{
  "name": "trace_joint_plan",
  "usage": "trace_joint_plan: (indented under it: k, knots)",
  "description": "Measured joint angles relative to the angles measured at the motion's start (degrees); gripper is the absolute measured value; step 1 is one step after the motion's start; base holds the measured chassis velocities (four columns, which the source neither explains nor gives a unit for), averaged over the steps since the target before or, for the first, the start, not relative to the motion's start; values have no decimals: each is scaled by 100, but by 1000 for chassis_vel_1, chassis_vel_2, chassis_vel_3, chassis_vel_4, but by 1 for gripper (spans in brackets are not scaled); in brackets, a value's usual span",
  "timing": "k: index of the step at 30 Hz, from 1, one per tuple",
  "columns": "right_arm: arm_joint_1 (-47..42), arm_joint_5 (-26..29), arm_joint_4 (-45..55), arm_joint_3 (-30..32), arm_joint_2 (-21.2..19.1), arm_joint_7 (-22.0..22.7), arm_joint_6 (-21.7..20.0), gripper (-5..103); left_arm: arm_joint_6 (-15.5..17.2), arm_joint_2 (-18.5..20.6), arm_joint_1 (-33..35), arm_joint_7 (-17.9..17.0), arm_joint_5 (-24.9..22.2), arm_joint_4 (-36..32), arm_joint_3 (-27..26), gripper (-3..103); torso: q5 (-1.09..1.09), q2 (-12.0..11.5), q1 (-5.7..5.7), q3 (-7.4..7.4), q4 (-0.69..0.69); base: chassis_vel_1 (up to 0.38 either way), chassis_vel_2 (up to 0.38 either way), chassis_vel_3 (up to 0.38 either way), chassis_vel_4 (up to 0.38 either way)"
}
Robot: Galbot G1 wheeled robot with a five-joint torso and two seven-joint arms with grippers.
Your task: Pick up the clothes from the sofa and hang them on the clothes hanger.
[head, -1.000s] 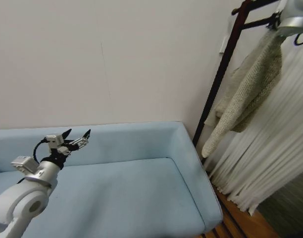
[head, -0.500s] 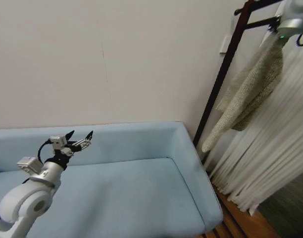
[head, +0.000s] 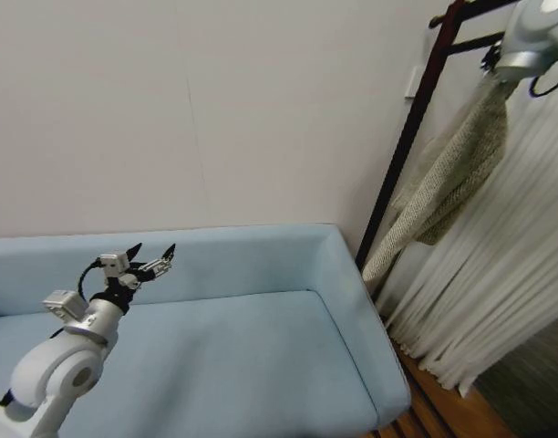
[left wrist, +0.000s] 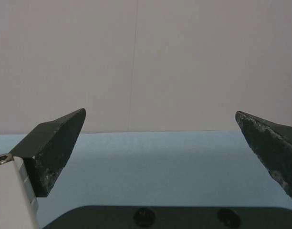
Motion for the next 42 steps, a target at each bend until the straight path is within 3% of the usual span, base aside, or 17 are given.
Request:
trace_joint_plan:
  k: [11, 14, 17, 20, 23, 27, 29, 32, 38, 42]
  knots:
    - [-52, -17, 210, -36, -86, 80, -39, 11, -40, -79, 37, 90, 77, 40, 12, 100, -1, 0, 0, 0, 0, 0, 0, 0, 0]
    - [-56, -32, 338, -49, -176, 60, -102, 27, -41, -75, 37, 97, 79, 45, 17, 100, 0, 0, 0, 0, 0, 0, 0, 0, 0]
    - [-55, -56, 426, -71, -230, 35, -121, 32, -43, -67, 37, 101, 79, 50, 19, 100, 0, 0, 0, 0, 0, 0, 0, 0, 0]
    - [-29, -57, 556, -94, -303, 6, -131, 48, -68, -67, 37, 122, 87, 71, 41, 100, 0, 0, 0, 0, 1, 0, 0, 0, 0]
    - [12, -85, 602, -124, -328, -34, -147, 54, -81, -75, 39, 132, 97, 73, 65, 100, -1, 0, 0, 0, 1, 0, 0, 0, 0]
    - [116, -179, 743, -188, -380, -120, -206, 76, -90, -93, 39, 147, 107, 79, 97, 100, 0, 0, 0, 0, 0, 0, 0, 0, 0]
    - [142, -190, 783, -196, -387, -133, -222, 76, -93, -97, 38, 149, 117, 89, 108, 100, 0, 0, 0, 0, 0, 0, 0, 0, 0]
    - [220, -215, 964, -205, -393, -156, -276, 92, -102, -117, 18, 149, 141, 107, 144, 100, -1, 0, -1, 0, 1, 0, 0, 0, 0]
    - [247, -270, 1471, -177, -545, -423, -395, 100, -102, -175, 44, 147, 152, 95, 136, 100, -1, 0, 0, 0, 1, 0, 0, 0, 0]
    - [208, -390, 2115, -104, -790, -1078, -442, 100, -104, -290, 160, 146, 232, 49, 104, 100, 0, 0, 0, -1, -1, 0, 0, 0, 0]
